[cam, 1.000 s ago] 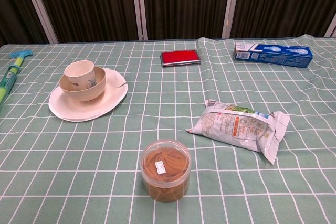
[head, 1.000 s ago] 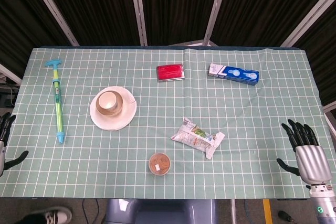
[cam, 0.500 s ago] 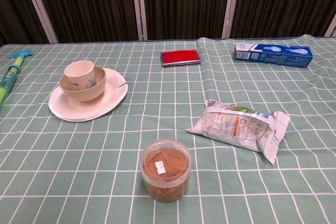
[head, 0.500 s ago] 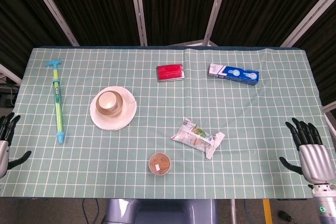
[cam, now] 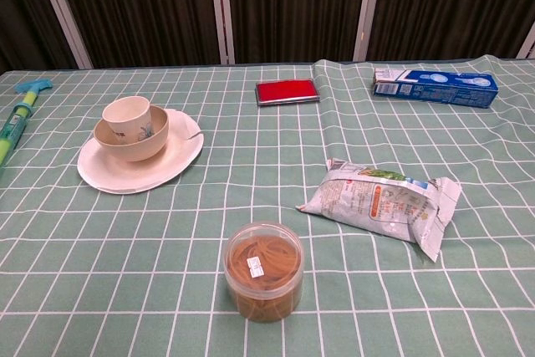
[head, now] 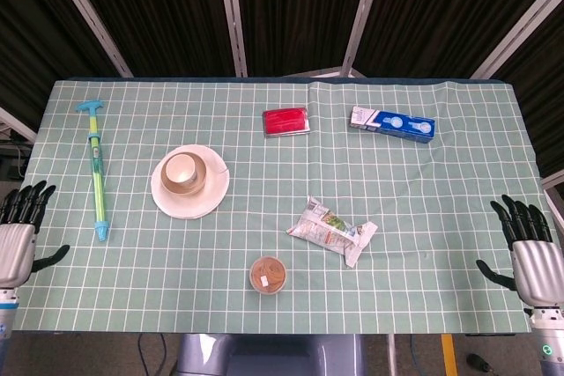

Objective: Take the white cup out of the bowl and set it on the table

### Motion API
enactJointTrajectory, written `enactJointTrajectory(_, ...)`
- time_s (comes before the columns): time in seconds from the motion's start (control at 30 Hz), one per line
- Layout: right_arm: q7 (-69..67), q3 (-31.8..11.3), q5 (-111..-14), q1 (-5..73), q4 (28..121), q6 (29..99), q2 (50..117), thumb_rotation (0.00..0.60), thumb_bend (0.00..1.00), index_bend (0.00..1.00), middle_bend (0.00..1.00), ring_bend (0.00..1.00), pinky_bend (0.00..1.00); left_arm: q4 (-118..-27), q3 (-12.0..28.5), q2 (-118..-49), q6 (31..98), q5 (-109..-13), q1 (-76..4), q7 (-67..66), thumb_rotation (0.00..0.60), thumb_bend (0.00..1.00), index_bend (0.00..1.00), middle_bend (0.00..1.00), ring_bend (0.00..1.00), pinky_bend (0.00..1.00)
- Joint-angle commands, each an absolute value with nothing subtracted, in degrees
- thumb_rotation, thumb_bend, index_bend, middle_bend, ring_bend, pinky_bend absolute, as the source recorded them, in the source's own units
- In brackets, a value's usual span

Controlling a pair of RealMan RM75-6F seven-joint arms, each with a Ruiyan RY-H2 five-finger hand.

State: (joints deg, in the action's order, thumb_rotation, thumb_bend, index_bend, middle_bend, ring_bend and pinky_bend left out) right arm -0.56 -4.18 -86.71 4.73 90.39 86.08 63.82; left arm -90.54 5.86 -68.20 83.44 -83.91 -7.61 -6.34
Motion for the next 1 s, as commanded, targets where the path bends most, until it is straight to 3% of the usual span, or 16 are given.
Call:
enactJointTrajectory(0.03, -0.6, -4.2, -86.5, 4.9, 90.3, 85.7, 63.9, 0.6, 0.09, 0.06, 0.0, 0.0, 0.0, -89.1, 8.1, -69.8, 80.5, -82.4, -10.7, -7.1, 0.6, 0.18, 0.31, 0.0, 0.0, 0.0)
enactJointTrajectory(0.3, -0.8, -4.3, -86.5, 5.0, 90.2, 85.7, 63.9, 0.6, 0.09, 0.06, 0.0, 0.0, 0.0, -84.4, 12.3, -74.2, 73.0, -78.4, -18.1, -9.6, 0.6, 0.24, 0.48, 0.0, 0.0, 0.0)
enactJointTrajectory(0.6, -3.8, -4.8, -85.6, 4.7, 89.8, 85.6, 63.1, 0.6, 0.09, 0.06, 0.0, 0.0, 0.0, -74.5, 16.8, -82.2, 63.2, -71.4, -28.6, -15.8, 0.6, 0.28, 0.49, 0.0, 0.0, 0.0)
enactJointTrajectory(0.8, -5.4, -5.1, -84.9, 4.9, 89.1, 84.9, 62.8, 0.6, 0.09, 0.06, 0.0, 0.0, 0.0, -70.8, 17.1, -86.1, 57.5, -67.6, -33.5, -18.6, 0.6, 0.29, 0.47, 0.0, 0.0, 0.0)
enactJointTrajectory(1.0, -6.9, -5.6, -84.0, 5.0, 88.6, 84.5, 62.5, 0.6, 0.09, 0.06, 0.0, 0.0, 0.0, -69.9, 16.7, -88.4, 56.6, -66.3, -35.8, -20.0, 0.6, 0.29, 0.47, 0.0, 0.0, 0.0)
